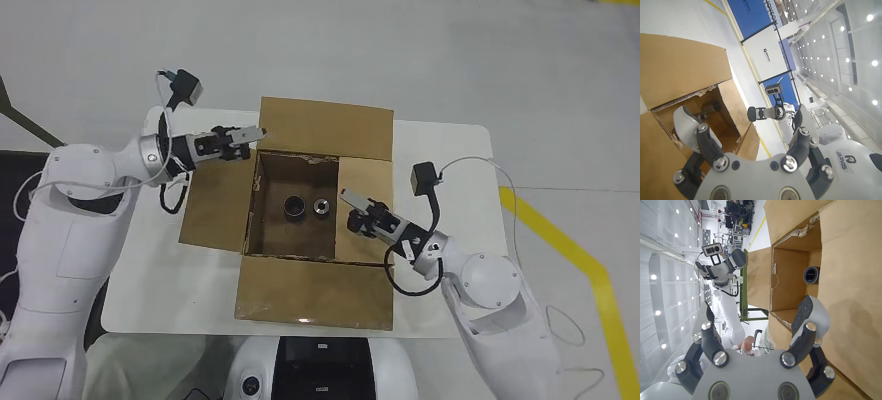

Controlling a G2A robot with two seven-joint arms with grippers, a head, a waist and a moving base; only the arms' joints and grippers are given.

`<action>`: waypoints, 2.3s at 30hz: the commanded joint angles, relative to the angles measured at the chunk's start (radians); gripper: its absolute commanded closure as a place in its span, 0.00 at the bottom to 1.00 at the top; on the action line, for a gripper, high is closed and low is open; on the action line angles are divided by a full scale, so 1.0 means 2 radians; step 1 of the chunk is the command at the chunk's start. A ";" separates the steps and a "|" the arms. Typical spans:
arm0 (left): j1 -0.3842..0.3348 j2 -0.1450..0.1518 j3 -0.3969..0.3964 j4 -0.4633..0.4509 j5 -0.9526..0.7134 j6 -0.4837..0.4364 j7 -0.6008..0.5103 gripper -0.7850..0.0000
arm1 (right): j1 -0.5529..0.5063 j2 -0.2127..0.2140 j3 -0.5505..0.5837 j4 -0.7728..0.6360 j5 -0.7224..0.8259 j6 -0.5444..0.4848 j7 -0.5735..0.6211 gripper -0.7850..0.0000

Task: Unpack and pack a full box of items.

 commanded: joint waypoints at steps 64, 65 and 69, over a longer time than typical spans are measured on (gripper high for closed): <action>-0.152 -0.088 0.320 0.082 0.139 0.099 0.134 0.00 | -0.145 0.032 0.071 -0.078 0.033 -0.079 0.054 0.00; -0.153 -0.089 0.322 0.083 0.144 0.099 0.138 0.00 | -0.143 0.032 0.069 -0.077 0.032 -0.079 0.055 0.00; -0.160 -0.092 0.324 0.082 0.166 0.105 0.138 0.00 | -0.138 0.033 0.061 -0.075 0.030 -0.076 0.057 0.00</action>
